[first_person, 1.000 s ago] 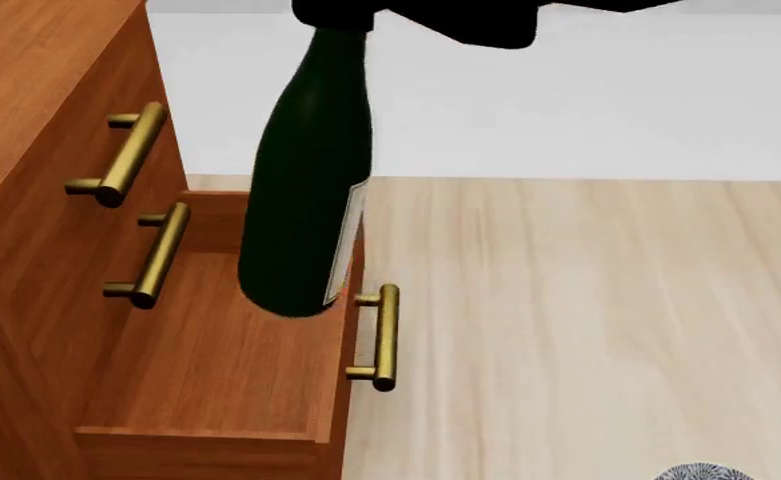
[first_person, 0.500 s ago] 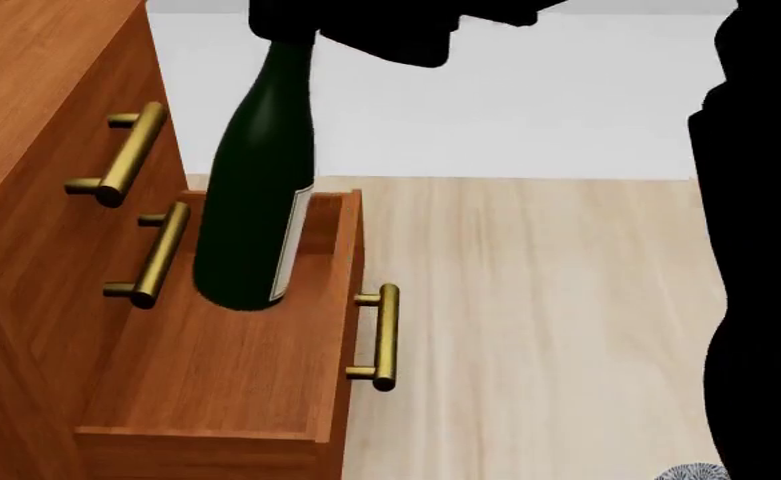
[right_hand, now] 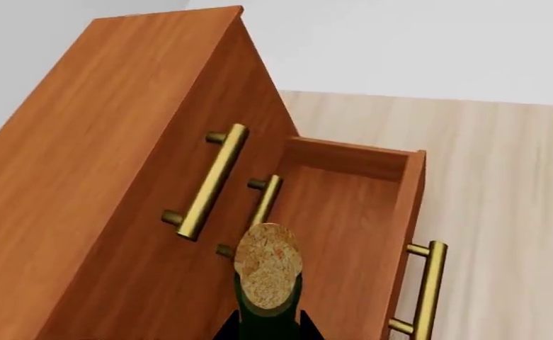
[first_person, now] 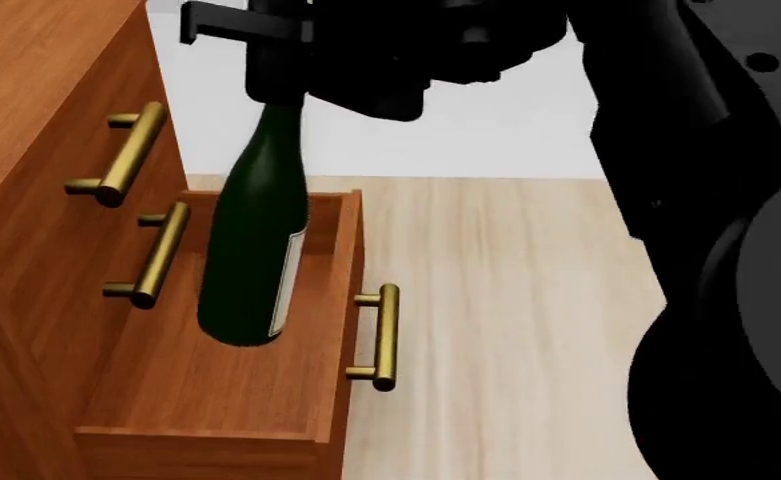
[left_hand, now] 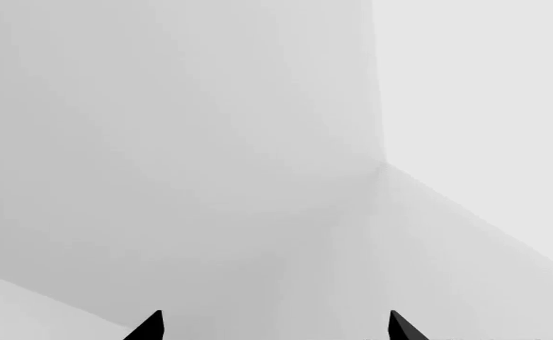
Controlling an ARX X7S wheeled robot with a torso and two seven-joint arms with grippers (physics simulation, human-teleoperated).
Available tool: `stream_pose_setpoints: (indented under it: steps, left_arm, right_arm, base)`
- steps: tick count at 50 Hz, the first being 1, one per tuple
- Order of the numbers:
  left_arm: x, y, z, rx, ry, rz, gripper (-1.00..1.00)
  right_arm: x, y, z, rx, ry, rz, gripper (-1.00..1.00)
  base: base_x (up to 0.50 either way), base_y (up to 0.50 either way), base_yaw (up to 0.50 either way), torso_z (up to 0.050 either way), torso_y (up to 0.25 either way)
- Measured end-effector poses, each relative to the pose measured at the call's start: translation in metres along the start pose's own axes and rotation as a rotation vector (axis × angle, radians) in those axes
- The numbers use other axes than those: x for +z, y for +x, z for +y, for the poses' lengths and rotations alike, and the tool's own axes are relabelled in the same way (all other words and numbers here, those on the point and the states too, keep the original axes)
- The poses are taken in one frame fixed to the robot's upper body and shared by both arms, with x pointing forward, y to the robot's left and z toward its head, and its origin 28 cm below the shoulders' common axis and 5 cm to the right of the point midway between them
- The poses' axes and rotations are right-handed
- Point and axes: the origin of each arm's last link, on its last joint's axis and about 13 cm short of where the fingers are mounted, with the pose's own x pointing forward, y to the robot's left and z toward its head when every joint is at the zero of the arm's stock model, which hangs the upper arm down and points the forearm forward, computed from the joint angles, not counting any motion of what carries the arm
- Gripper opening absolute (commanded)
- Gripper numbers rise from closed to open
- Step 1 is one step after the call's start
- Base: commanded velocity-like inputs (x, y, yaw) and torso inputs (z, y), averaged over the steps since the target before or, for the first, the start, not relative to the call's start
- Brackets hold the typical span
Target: Put the wine bottle in the bottom drawer of the cabinet.
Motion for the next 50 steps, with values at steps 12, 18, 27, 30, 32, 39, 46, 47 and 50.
stream_pose_setpoints:
  steps: [12,18,27,30,32,39,46,47,50]
  left_arm:
    - [-0.002,0.0,0.0,-0.008,0.007,0.006,1.0]
    - [-0.005,-0.002,0.003,-0.01,0.011,0.008,1.0]
    - [-0.007,-0.003,0.006,-0.014,0.015,0.008,1.0]
    - [-0.007,-0.004,0.007,-0.015,0.017,0.009,1.0]
    - [-0.007,-0.004,0.007,-0.016,0.018,0.01,1.0]
    - [-0.008,-0.004,0.008,-0.02,0.021,0.012,1.0]
    - [-0.008,-0.004,0.007,-0.025,0.027,0.016,1.0]
    - [-0.008,-0.004,0.007,-0.026,0.028,0.016,1.0]
    - [-0.007,-0.003,0.006,-0.027,0.03,0.017,1.0]
  right_arm:
    - [-0.005,0.015,0.001,0.003,-0.042,-0.009,-1.0]
    - [-0.008,0.022,0.003,-0.011,-0.067,-0.017,-1.0]
    - [-0.015,0.033,0.002,-0.024,-0.086,-0.013,-1.0]
    - [-0.017,0.037,0.001,-0.021,-0.085,-0.01,-1.0]
    - [-0.019,0.04,0.0,-0.019,-0.083,-0.007,-1.0]
    - [-0.026,0.048,-0.003,-0.003,-0.067,0.004,-1.0]
    - [-0.032,0.056,-0.006,0.017,-0.051,0.014,-1.0]
    - [-0.033,0.057,-0.006,0.019,-0.05,0.015,-1.0]
    - [-0.035,0.06,-0.008,0.025,-0.044,0.018,-1.0]
  base:
    - [0.0,0.0,0.0,0.0,0.0]
    - [0.0,0.0,0.0,0.002,0.002]
    - [0.0,0.0,0.0,0.0,0.0]
    - [0.0,0.0,0.0,0.0,0.0]
    - [0.0,0.0,0.0,0.0,0.0]
    - [0.0,0.0,0.0,0.0,0.001]
    - [0.0,0.0,0.0,0.0,0.0]
    - [0.0,0.0,0.0,0.0,0.0]
    - [0.0,0.0,0.0,0.0,0.0]
